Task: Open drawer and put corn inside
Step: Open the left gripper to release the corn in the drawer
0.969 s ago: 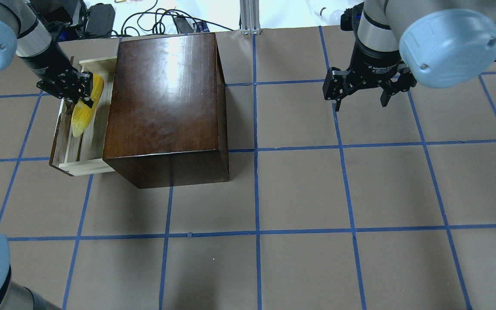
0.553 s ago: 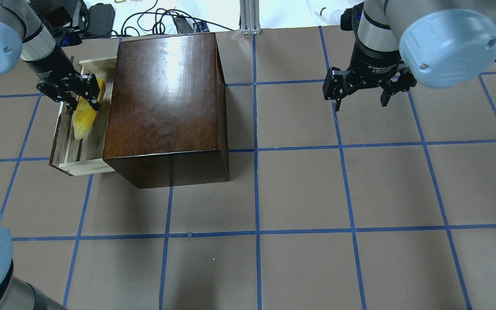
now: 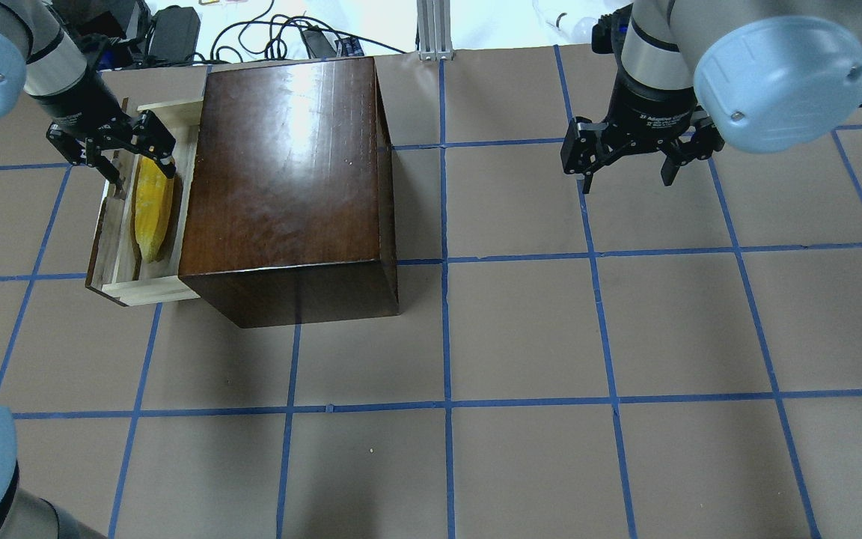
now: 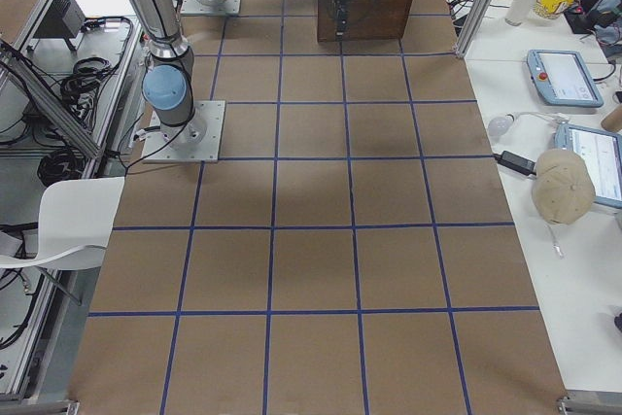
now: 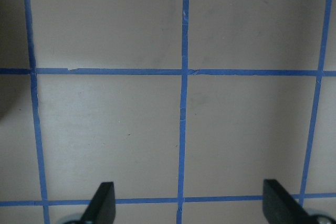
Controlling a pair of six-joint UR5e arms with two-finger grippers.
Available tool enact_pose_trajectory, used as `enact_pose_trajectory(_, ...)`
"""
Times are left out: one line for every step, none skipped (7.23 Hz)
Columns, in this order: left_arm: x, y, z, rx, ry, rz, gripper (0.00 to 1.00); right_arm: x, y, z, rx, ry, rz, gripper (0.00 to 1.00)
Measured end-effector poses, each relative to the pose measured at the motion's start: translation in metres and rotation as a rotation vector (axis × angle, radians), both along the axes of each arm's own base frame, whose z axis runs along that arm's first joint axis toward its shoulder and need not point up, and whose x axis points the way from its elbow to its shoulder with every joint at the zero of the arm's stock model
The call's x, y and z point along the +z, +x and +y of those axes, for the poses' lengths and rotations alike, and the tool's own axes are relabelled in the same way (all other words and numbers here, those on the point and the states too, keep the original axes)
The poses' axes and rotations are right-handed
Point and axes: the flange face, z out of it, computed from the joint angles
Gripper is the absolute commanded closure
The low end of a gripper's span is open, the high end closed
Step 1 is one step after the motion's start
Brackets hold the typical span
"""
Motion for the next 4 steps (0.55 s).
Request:
enact_pose_trajectory(0.015, -0.003, 0.000, -0.003, -0.004, 0.000, 0.00, 0.000, 0.000, 0.000, 0.000, 0.000, 0.000, 0.00)
enact_pose_trajectory(0.038, -0.007, 0.002, -0.007, -0.002, 0.000, 0.00, 0.000, 0.000, 0.000, 0.000, 0.000, 0.000, 0.00)
enact_pose_trajectory(0.062, -0.010, 0.004, -0.007, -0.001, -0.003, 0.00, 0.000, 0.000, 0.000, 0.000, 0.000, 0.000, 0.00)
enact_pose_trajectory(0.079, -0.017, 0.007, 0.006, -0.004, -0.007, 0.00, 0.000, 0.000, 0.000, 0.000, 0.000, 0.000, 0.00)
